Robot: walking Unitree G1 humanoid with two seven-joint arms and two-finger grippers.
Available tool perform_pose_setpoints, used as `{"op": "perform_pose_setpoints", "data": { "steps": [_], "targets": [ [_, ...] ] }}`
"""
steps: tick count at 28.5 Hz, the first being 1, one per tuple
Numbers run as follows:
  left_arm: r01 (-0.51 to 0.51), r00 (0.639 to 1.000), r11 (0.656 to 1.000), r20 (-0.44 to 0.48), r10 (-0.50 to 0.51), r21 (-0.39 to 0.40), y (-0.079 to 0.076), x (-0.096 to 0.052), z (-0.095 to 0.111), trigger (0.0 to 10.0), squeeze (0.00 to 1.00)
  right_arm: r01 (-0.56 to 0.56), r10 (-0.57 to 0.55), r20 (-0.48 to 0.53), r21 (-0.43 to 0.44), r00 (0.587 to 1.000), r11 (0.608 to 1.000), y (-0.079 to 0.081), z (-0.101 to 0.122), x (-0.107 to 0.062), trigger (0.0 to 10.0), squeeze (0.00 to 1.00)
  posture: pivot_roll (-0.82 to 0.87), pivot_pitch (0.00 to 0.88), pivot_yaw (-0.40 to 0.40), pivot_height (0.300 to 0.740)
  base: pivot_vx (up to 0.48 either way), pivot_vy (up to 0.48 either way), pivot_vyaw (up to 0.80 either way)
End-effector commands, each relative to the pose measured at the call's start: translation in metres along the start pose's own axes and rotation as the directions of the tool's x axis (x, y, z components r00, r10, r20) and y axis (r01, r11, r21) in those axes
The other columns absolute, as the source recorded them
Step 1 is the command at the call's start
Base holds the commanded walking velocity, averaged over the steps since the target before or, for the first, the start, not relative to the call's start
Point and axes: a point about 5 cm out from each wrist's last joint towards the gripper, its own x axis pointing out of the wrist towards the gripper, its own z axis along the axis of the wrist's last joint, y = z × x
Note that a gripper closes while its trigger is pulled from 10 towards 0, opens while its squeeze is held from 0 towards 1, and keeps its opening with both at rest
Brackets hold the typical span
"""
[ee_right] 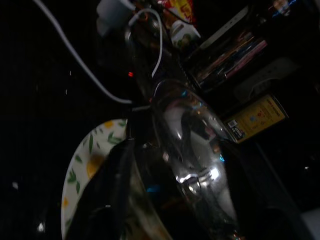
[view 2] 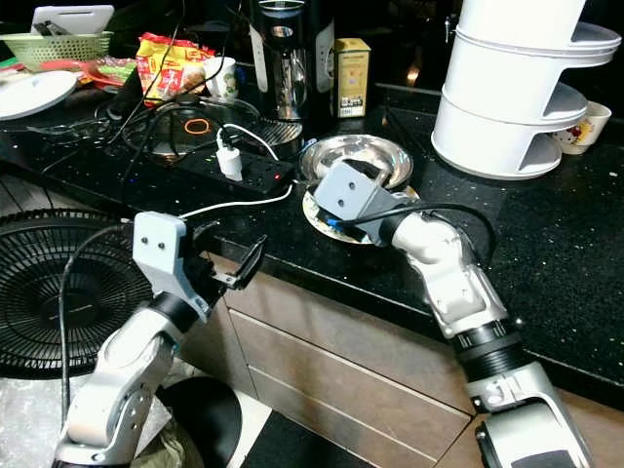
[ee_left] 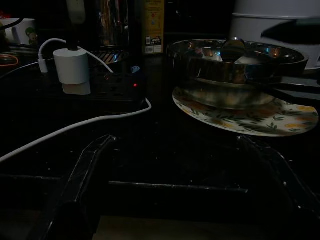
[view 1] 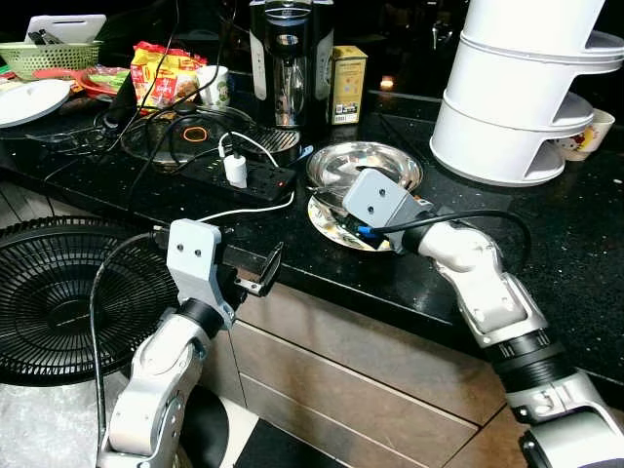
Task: Kitchen organization
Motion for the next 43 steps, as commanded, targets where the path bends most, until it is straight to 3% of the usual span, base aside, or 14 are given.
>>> {"op": "perform_pose_setpoints", "data": {
  "steps": [1, 2, 3, 23, 28, 33, 37, 38, 39, 40, 43],
  "targets": [
    [-0.005, 1.000, 1.000, 0.001, 0.005, 0.012, 0.001, 0.001, 0.000, 10.0, 0.00, -0.024, 0.024, -0.005, -0.037, 1.000, 0.999, 0.002, -0.001, 0.002, 2.3, 0.00, 0.04, 0.000, -0.017, 0.740, 0.000, 0.000, 0.00],
    [-0.005, 1.000, 1.000, 0.001, 0.005, 0.012, 0.001, 0.001, 0.000, 10.0, 0.00, -0.025, 0.025, -0.007, -0.043, 1.000, 0.999, 0.002, -0.001, 0.001, 2.3, 0.00, 0.04, 0.000, -0.017, 0.740, 0.000, 0.000, 0.00],
    [-0.006, 1.000, 1.000, 0.000, 0.006, 0.013, 0.001, 0.000, 0.000, 10.0, 0.00, -0.024, 0.024, -0.007, -0.042, 1.000, 0.999, 0.001, -0.002, 0.001, 0.0, 0.00, 0.04, 0.000, -0.017, 0.740, 0.000, 0.000, 0.00],
    [-0.008, 1.000, 0.999, 0.013, 0.007, 0.032, 0.005, 0.002, 0.005, 10.0, 0.00, -0.008, 0.009, 0.027, -0.009, 1.000, 1.000, -0.002, -0.001, 0.001, 0.0, 0.00, 0.04, 0.000, -0.010, 0.740, 0.000, 0.000, 0.00],
    [-0.001, 0.997, 0.999, 0.076, -0.002, 0.041, 0.003, 0.008, 0.023, 10.0, 0.00, 0.115, -0.116, 0.022, 0.049, 0.993, 0.992, -0.016, -0.003, 0.002, 0.0, 0.00, 0.05, 0.000, -0.008, 0.740, 0.000, 0.000, 0.00],
    [0.017, 0.985, 0.998, 0.169, -0.029, 0.068, 0.000, 0.017, 0.051, 10.0, 0.00, 0.280, -0.281, 0.009, 0.054, 0.960, 0.958, -0.037, -0.002, 0.000, 0.0, 0.00, 0.05, 0.000, -0.006, 0.740, 0.000, 0.000, 0.00],
    [0.028, 0.977, 0.997, 0.207, -0.043, 0.076, -0.001, 0.020, 0.063, 10.0, 0.00, 0.316, -0.328, 0.039, 0.183, 0.944, 0.931, -0.043, 0.003, 0.001, 0.0, 0.00, 0.05, 0.000, -0.005, 0.740, 0.000, 0.000, 0.00],
    [0.031, 0.974, 0.996, 0.223, -0.047, 0.078, -0.002, 0.022, 0.069, 10.0, 0.00, 0.334, -0.362, 0.054, 0.278, 0.931, 0.901, -0.046, 0.005, 0.001, 0.0, 0.00, 0.05, 0.000, -0.005, 0.740, 0.000, 0.000, 0.00],
    [0.031, 0.973, 0.996, 0.227, -0.048, 0.078, -0.002, 0.022, 0.070, 10.0, 0.00, 0.343, -0.380, 0.060, 0.319, 0.923, 0.884, -0.048, 0.006, 0.001, 0.0, 0.00, 0.05, 0.000, -0.006, 0.740, 0.000, 0.000, 0.00],
    [0.034, 0.969, 0.996, 0.239, -0.054, 0.085, -0.002, 0.023, 0.074, 10.0, 0.00, 0.345, -0.418, 0.084, 0.434, 0.904, 0.832, -0.053, 0.009, 0.001, 0.0, 0.00, 0.05, 0.000, -0.006, 0.740, 0.000, 0.000, 0.00],
    [0.030, 0.966, 0.995, 0.253, -0.054, 0.096, 0.001, 0.024, 0.076, 10.0, 0.00, 0.331, -0.481, 0.105, 0.599, 0.870, 0.729, -0.060, 0.014, 0.000, 0.0, 0.00, 0.05, 0.000, -0.006, 0.740, 0.000, 0.000, 0.00]
  ]
}}
